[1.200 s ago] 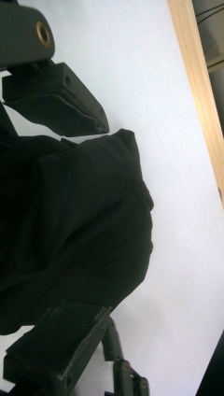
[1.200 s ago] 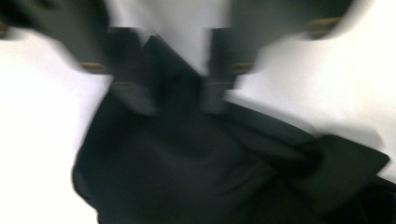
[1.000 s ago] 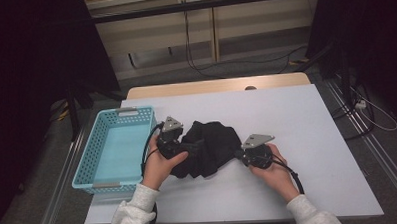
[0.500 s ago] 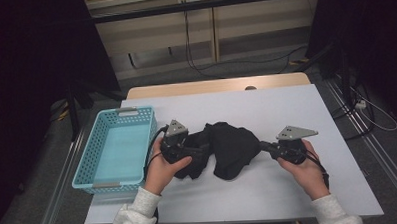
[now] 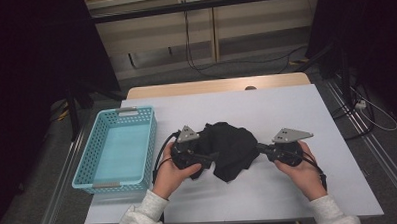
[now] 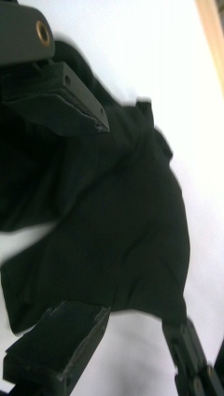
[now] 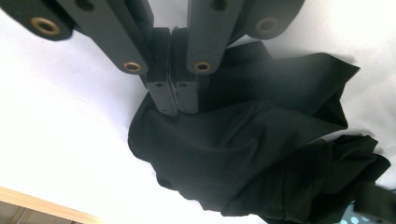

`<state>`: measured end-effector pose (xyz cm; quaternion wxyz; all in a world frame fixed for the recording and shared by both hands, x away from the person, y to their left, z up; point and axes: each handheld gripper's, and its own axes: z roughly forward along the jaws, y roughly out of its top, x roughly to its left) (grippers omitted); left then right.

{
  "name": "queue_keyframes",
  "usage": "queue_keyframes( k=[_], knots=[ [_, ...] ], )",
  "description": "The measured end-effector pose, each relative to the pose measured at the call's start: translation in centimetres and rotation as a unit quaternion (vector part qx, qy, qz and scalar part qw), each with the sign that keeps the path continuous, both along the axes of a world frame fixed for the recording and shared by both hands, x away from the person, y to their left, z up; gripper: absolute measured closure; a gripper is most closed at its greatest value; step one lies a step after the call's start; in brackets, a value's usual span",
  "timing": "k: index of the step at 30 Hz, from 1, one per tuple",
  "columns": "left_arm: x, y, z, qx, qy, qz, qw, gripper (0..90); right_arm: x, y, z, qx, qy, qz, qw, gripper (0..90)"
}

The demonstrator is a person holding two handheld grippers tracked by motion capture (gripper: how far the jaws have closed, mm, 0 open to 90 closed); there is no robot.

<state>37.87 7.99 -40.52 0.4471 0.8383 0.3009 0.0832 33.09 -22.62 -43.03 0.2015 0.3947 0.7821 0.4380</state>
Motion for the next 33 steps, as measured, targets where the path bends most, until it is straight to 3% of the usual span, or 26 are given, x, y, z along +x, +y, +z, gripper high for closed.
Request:
queue_keyframes(
  k=[7,11,17,22,24,33],
  knots=[
    [-0.2,-0.8,-0.7,-0.006,-0.004,-0.028,0.9996,5.6,-0.1,-0.1,-0.1,0.004,0.001,-0.003,1.0,89.2],
    [-0.3,-1.3,-1.0,0.003,-0.01,-0.042,0.999,5.4,-0.2,-0.1,-0.1,0.002,0.0,-0.005,1.0,89.4],
    [-0.6,-2.1,-1.6,0.019,-0.024,-0.048,0.9984,11.4,-0.4,-0.3,-0.1,0.007,-0.005,-0.013,0.9999,86.0],
    [-0.5,-2.4,-2.6,0.037,-0.015,-0.046,0.9981,17.2,-0.6,-0.6,-0.2,0.001,-0.023,-0.034,0.9992,71.5],
    [-0.6,-2.6,-3.0,0.035,-0.006,-0.049,0.9981,18.5,-0.6,-0.7,-0.3,-0.002,-0.027,-0.04,0.9988,66.2],
    [-0.9,-3.1,-4.1,0.056,0.004,-0.055,0.9969,18.4,-0.5,-0.8,-0.7,-0.009,-0.022,-0.048,0.9986,50.9]
  ],
)
